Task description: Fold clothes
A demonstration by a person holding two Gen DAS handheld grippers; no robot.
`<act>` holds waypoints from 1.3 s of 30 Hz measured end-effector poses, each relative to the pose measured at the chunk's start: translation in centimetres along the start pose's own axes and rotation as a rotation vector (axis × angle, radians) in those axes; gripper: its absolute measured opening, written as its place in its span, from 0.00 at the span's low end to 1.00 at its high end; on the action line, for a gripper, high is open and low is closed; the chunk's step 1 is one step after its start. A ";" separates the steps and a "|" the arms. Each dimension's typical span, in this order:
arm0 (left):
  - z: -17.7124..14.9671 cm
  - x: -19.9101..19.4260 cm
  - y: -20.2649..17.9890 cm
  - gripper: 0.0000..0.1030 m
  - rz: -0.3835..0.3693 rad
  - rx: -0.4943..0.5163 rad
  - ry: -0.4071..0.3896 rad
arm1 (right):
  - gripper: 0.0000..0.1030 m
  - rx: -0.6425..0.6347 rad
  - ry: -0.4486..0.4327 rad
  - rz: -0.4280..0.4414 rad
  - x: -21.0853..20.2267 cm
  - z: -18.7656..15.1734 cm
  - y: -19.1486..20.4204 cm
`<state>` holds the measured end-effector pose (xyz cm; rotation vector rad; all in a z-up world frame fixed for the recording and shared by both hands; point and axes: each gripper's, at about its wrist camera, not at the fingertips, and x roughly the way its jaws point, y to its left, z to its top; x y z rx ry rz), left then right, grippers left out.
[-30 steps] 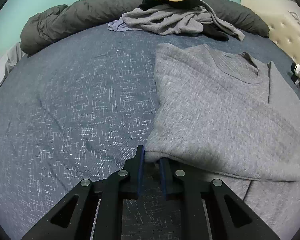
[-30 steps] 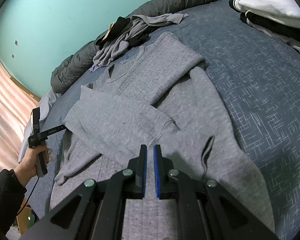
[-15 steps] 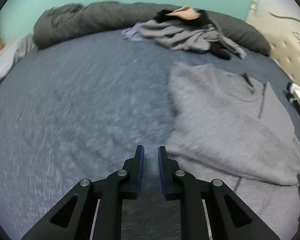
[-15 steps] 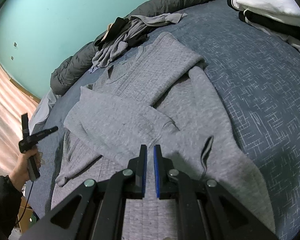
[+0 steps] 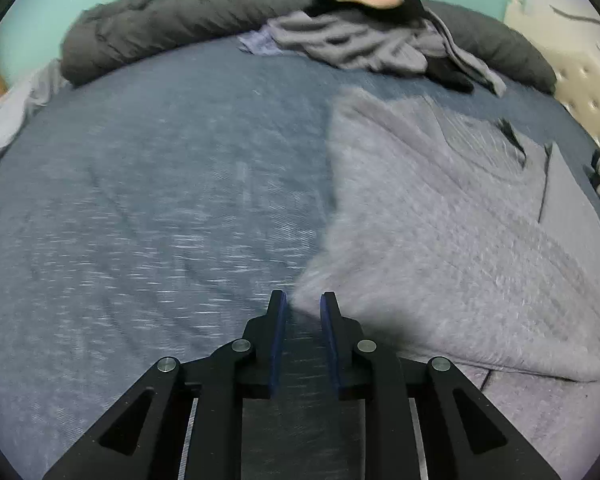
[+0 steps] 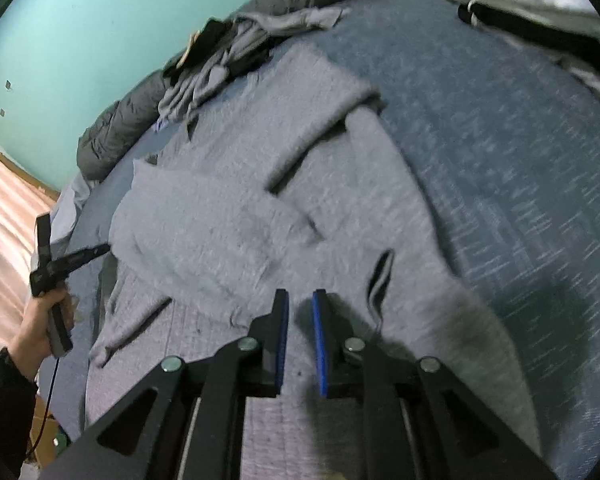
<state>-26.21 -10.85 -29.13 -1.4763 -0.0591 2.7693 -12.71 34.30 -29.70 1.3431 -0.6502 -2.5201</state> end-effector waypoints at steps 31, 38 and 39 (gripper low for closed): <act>-6.6 -2.5 1.5 0.06 -0.151 -0.208 0.001 | 0.18 -0.040 -0.005 0.027 -0.3 0.5 1.8; -8.2 -1.9 2.4 0.12 -0.142 -0.221 -0.052 | 0.35 -0.170 0.047 0.107 2.4 6.6 9.1; -8.1 -1.6 2.4 0.12 -0.141 -0.218 -0.047 | 0.35 -0.202 0.051 0.124 3.0 7.6 10.5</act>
